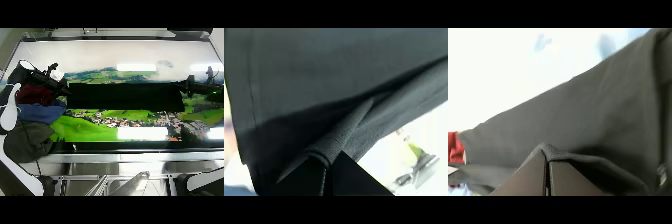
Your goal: Fold the shirts.
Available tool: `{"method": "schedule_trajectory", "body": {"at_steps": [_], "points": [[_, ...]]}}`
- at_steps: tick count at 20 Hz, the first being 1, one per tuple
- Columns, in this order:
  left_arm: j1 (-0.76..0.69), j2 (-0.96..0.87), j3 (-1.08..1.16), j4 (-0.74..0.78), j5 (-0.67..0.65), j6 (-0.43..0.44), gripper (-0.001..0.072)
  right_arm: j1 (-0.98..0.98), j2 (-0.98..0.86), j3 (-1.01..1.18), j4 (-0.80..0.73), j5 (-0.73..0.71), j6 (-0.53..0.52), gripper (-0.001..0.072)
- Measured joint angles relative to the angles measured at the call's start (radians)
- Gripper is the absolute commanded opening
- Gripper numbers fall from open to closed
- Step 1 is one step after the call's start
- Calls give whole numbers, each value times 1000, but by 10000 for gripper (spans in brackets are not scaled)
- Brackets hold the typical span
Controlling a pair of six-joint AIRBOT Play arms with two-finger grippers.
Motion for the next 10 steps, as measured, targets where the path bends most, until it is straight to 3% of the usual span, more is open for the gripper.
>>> {"method": "schedule_trajectory", "body": {"at_steps": [3, 5, 8, 9, 10], "points": [[-1, -66, 105, 0, -26, -36, 20, 6, -61, 42, 17, -20, -9, 33], [-2, -100, 156, 0, -35, -55, 21, 11, -85, 55, 21, -39, -18, 151], [-1, -127, 189, 0, -32, -69, 20, 12, -100, 68, 25, -68, -34, 151], [-1, -131, 195, 0, -26, -69, 21, 13, -103, 73, 26, -72, -44, 175], [-2, -134, 199, 0, -21, -73, 24, 13, -104, 78, 26, -74, -53, 257]]}}
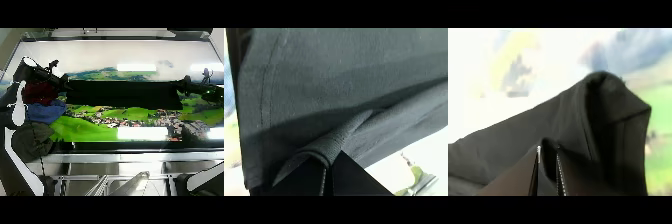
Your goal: Fold the shirts.
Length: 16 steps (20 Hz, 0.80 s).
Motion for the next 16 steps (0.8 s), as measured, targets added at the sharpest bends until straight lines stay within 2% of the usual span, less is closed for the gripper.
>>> {"method": "schedule_trajectory", "body": {"at_steps": [1, 3, 4, 5, 6, 7, 8, 9, 11, 12, 13, 14, 15, 16], "points": [[0, -2, 3, 0, 2, 0, 224, 0, -1, 6, 0, 0, -8, 270], [0, -3, 13, -1, -5, -3, 680, -2, 0, 25, 0, 6, -26, 289], [0, -3, 21, -6, -10, -4, 716, -3, 2, 37, -1, 19, -37, 378], [0, -4, 30, -16, -13, -4, 715, -6, 5, 52, -3, 33, -45, 482], [2, -4, 40, -32, -13, -4, 715, -9, 6, 73, -13, 51, -52, 527], [4, -4, 52, -47, -13, -4, 715, -11, 7, 94, -31, 68, -58, 541], [10, -4, 63, -60, -12, -4, 714, -13, 8, 118, -56, 85, -59, 633], [18, -3, 70, -65, -8, -6, 714, -13, 9, 139, -92, 100, -57, 664], [37, 10, 62, -92, 17, -14, 714, -13, 10, 172, -190, 123, -17, 664], [48, 24, 45, -110, 22, -14, 694, -13, 9, 182, -255, 133, 11, 664], [59, 40, 29, -125, 34, -14, 576, -13, 8, 189, -313, 138, 40, 664], [70, 55, 18, -138, 43, -14, 266, -13, 7, 194, -376, 144, 71, 664], [80, 69, 15, -145, 46, -14, 7, -13, 6, 197, -423, 147, 94, 664], [90, 80, 20, -152, 47, -10, 1, -12, 5, 200, -463, 151, 114, 664]]}}
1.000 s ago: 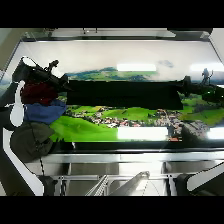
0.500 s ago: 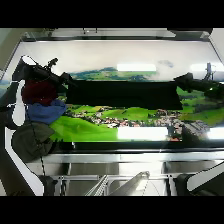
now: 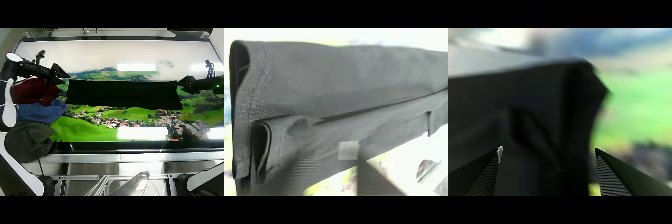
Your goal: Fold the shirts.
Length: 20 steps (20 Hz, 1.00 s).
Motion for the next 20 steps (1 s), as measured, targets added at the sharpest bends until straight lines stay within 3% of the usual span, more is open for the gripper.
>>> {"method": "schedule_trajectory", "body": {"at_steps": [4, 9, 10, 11, 12, 13, 14, 20], "points": [[5, 53, 5, -22, 2, 28, 2, 11, -11, 5, -78, 18, 36, 664], [-40, 94, -29, -25, 39, 66, 3, 47, -54, 9, -50, 68, 46, 659], [-56, 98, -32, -25, 40, 68, 3, 56, -61, 9, -42, 78, 45, 525], [-74, 100, -34, -25, 40, 73, 3, 65, -68, 8, -40, 88, 45, 303], [-93, 100, -35, -24, 40, 78, 3, 71, -74, 6, -39, 98, 45, 219], [-114, 101, -36, -24, 42, 87, 3, 75, -77, 6, -37, 101, 45, 206], [-135, 101, -36, -24, 43, 96, 3, 79, -77, 6, -39, 101, 45, 45], [-311, 35, -37, -23, 89, 124, 2, 85, -75, 8, -17, 106, 38, 19]]}}
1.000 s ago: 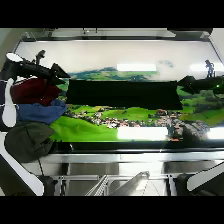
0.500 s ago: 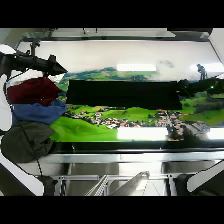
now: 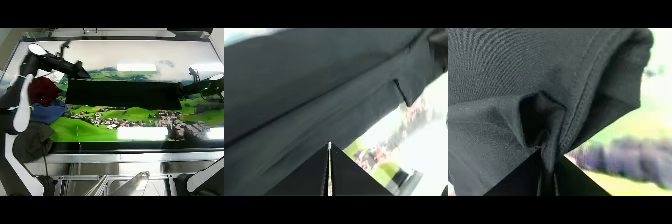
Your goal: Fold the shirts.
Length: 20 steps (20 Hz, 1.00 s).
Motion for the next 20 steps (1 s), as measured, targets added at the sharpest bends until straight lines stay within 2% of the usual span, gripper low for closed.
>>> {"method": "schedule_trajectory", "body": {"at_steps": [3, 8, 16, 18, 20], "points": [[-111, -74, -1, 2, 61, 3, 1, 0, 24, 27, 24, 30, 0, 19], [-279, -157, -1, 1, 254, -23, 1, 0, 100, 124, 60, 140, 25, 19], [-426, -179, -1, 54, 562, -111, 2, 11, 186, 259, 203, 336, 100, 20], [-441, -180, 10, 61, 571, -119, 2, 28, 191, 271, 239, 367, 120, 20], [-436, -169, 48, 64, 517, -125, 2, 55, 197, 278, 299, 379, 140, 20]]}}
